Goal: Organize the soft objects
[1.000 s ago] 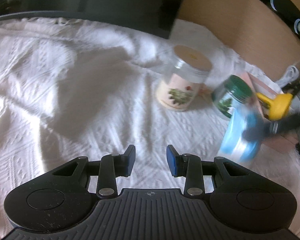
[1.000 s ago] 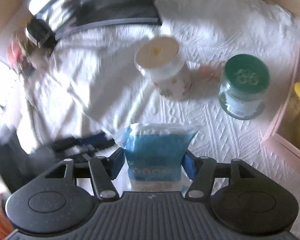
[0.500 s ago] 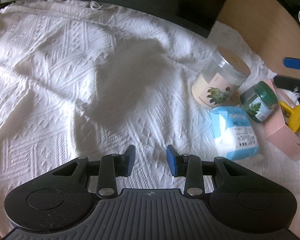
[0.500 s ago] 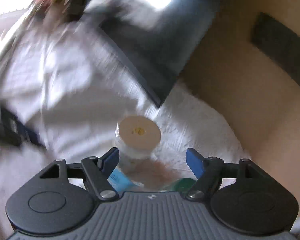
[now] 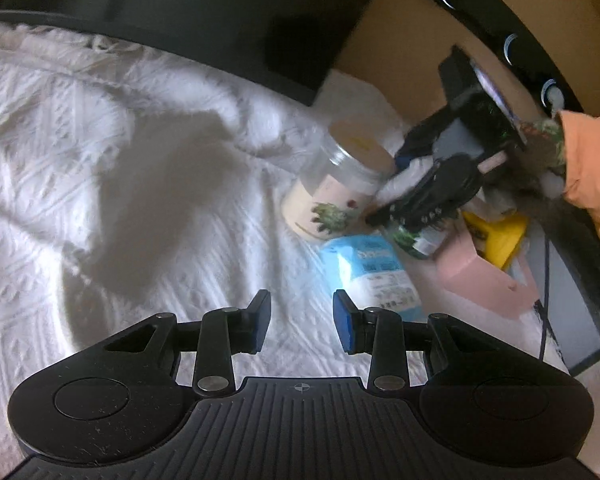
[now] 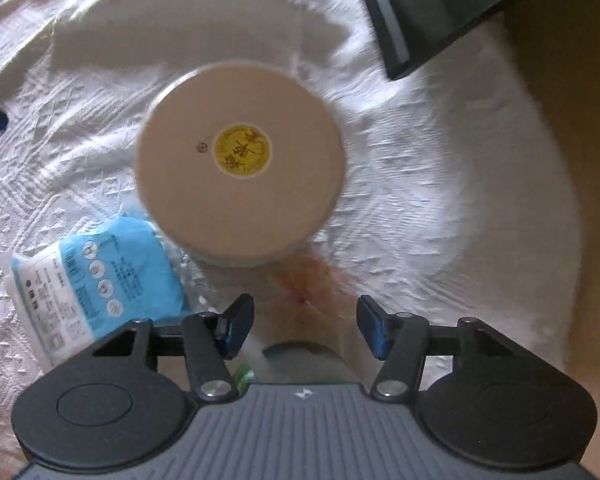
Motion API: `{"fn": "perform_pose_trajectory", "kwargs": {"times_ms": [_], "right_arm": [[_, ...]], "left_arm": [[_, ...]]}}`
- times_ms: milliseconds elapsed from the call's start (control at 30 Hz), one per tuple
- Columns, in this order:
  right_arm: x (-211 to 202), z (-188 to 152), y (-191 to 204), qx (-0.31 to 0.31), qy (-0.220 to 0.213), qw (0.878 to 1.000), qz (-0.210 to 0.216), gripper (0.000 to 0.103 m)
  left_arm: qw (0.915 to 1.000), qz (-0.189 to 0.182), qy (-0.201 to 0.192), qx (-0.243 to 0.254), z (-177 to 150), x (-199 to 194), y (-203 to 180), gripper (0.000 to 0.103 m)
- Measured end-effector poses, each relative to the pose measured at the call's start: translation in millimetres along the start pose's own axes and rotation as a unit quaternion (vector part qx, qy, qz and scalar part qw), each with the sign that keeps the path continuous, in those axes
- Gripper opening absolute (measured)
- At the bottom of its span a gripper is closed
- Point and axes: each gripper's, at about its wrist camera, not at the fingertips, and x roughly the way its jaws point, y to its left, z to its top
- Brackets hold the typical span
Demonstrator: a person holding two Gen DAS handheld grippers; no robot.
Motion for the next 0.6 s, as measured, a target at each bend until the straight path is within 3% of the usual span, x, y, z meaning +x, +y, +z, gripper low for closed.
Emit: {"fn": "perform_pose_trajectory", "kwargs": {"times_ms": [67, 200, 367, 600], "right_arm": [[12.8, 4.1, -1.4, -0.006, 0.016, 1.000, 0.009, 0.050], [13.5, 4.4, -10.9, 0.007, 0.005, 0.999, 0.034, 0.022], [-13.3, -19.4, -9.5, 0.026, -0.035, 0.999, 0.030, 0.016], [-110.6, -80.1, 21.4, 0.080, -0.162, 0.983, 0.040, 0.012]], "left_arm": [[0.9999, 0.008, -0.002, -0.013, 0.3, -1.5, 10.1, 0.037], [0.9991, 0.024, -0.001, -0.036, 0.9, -2.7, 26.8, 0.037], [0.9991, 0.024, 0.012, -0.032, 0.2, 4.1, 20.1, 0.037], [0.9993, 0.023, 0.030, -0.007, -3.3, 26.9, -25.4, 0.037]]}}
